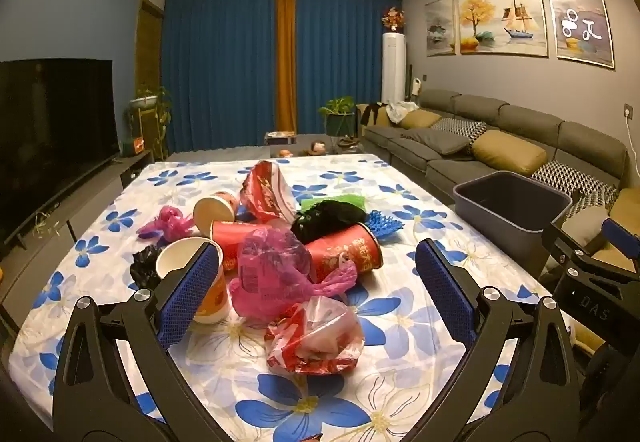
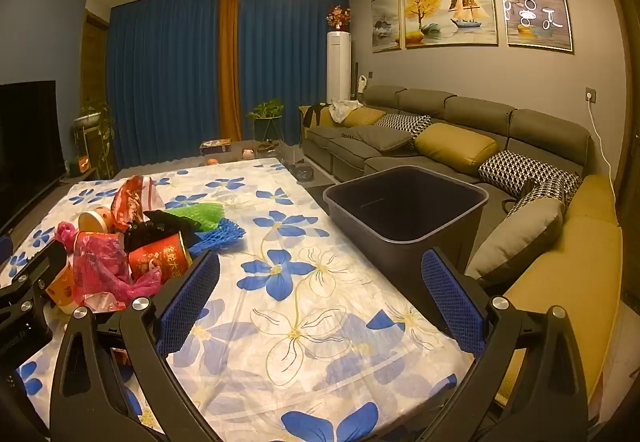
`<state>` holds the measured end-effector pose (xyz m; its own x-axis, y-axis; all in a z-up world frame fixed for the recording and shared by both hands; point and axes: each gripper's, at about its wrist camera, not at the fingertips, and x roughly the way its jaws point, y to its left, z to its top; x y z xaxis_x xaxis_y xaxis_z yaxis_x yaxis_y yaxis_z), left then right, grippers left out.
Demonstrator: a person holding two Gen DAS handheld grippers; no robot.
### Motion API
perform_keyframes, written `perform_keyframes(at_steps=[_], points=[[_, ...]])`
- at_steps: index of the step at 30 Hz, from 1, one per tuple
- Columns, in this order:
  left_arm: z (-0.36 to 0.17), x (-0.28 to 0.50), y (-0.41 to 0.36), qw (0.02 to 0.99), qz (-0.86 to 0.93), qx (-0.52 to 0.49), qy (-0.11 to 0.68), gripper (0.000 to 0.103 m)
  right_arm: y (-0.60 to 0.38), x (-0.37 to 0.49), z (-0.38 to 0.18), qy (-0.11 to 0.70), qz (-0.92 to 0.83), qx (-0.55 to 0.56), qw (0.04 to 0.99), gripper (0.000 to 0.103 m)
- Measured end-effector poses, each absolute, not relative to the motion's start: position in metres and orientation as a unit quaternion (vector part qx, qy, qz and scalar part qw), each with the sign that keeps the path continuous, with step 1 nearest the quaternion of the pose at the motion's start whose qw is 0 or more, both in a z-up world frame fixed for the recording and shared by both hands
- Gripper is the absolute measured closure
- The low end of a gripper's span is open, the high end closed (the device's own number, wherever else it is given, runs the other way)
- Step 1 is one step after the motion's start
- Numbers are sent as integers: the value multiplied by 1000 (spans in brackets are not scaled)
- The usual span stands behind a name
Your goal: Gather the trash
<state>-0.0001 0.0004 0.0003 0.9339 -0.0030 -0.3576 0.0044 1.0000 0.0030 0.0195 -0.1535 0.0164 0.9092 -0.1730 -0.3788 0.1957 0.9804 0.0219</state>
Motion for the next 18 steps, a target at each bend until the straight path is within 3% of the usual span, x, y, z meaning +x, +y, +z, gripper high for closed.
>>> perform_keyframes(at_steps=[18], points=[[-2,0,0,983,-2,-4,183,6,-154,19,17,190,-96,29,977,5]])
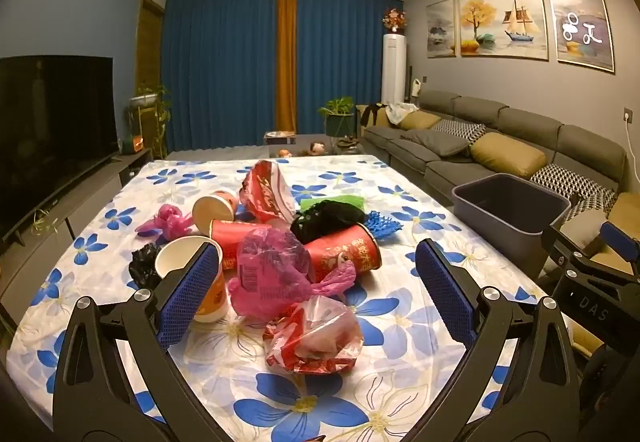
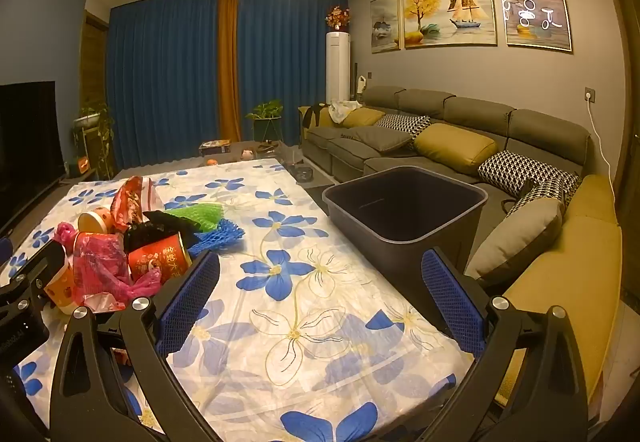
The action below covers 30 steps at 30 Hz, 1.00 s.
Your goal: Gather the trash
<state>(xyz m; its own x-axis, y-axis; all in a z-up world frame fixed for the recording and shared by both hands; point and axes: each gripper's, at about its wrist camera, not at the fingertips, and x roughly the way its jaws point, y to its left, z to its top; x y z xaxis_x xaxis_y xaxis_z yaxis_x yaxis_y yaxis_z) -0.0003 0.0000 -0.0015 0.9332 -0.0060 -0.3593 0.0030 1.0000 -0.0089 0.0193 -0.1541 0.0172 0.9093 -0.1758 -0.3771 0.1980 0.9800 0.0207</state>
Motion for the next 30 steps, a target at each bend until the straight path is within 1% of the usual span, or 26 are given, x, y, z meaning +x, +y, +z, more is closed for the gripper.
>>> perform_keyframes(at_steps=[30], points=[[-6,1,-1,982,-10,-10,186,6,-156,17,16,191,-96,30,976,5]])
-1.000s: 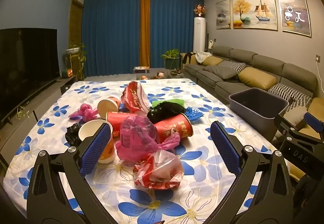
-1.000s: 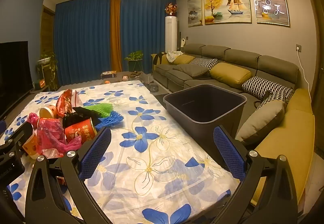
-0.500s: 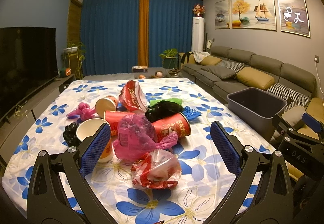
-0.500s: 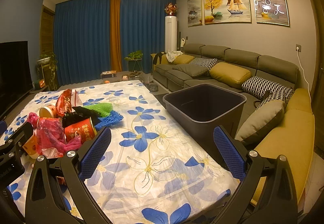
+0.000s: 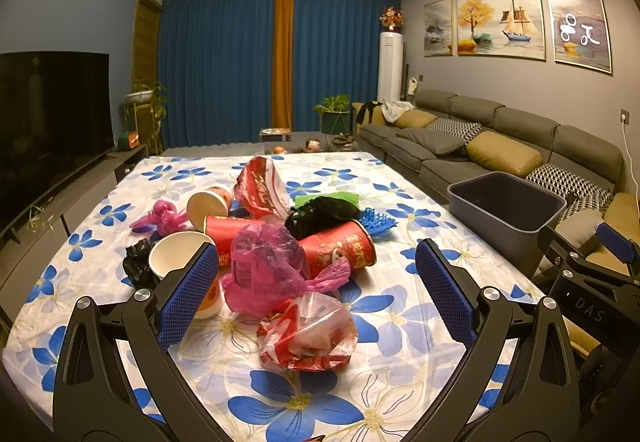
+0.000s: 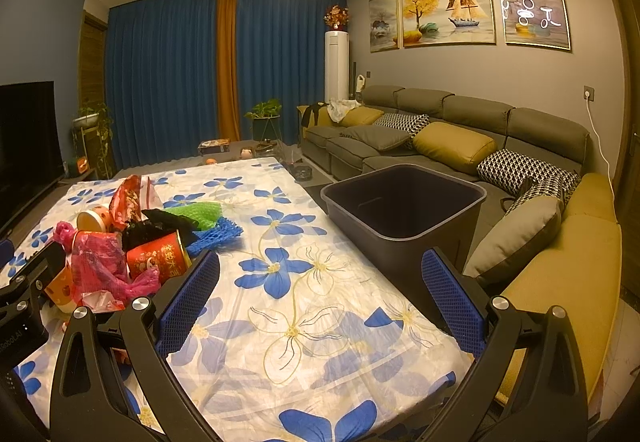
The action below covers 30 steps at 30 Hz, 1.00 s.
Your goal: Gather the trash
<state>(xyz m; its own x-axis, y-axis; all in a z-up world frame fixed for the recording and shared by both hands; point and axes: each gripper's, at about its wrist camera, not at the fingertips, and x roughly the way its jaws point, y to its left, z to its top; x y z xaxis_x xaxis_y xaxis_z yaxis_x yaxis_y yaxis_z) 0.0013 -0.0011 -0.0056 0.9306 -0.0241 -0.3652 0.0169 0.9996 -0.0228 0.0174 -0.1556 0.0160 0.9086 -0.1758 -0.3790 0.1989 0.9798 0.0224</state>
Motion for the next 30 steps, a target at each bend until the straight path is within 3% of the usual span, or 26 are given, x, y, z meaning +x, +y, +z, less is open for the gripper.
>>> perform_keyframes(at_steps=[30], points=[[-6,2,-1,982,-11,-10,187,6,-158,15,14,191,-97,30,976,5]])
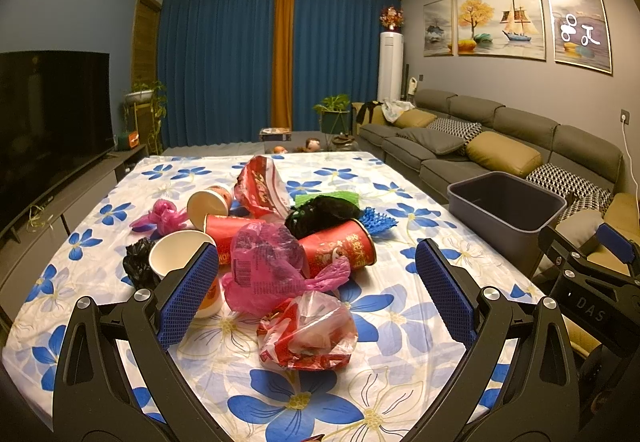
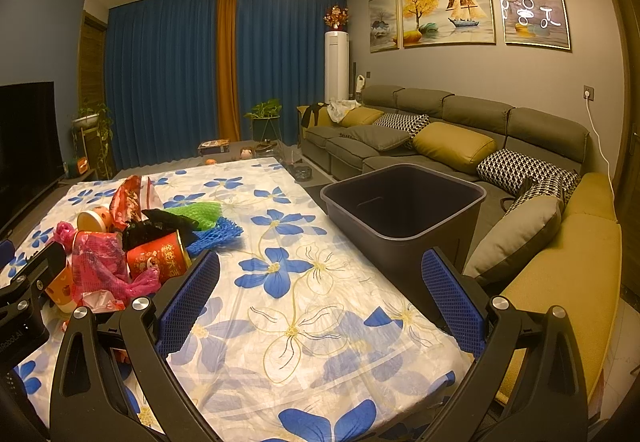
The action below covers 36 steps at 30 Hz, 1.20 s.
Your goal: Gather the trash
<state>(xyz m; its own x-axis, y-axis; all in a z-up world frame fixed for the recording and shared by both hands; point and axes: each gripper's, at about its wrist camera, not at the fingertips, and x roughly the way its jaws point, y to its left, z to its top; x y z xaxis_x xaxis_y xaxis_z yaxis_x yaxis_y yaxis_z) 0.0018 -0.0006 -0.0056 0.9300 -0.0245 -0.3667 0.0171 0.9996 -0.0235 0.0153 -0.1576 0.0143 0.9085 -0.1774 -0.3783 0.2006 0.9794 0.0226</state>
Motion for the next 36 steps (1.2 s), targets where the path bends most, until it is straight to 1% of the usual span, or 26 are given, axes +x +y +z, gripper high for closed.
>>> perform_keyframes(at_steps=[32,34,36], points=[[-8,0,5,981,-8,-16,191,6,-153,23,13,194,-87,32,977,5],[-8,1,8,982,-6,-21,189,8,-152,24,12,194,-83,32,977,5],[-8,0,15,982,-4,-27,188,13,-150,25,11,194,-75,33,978,5]])
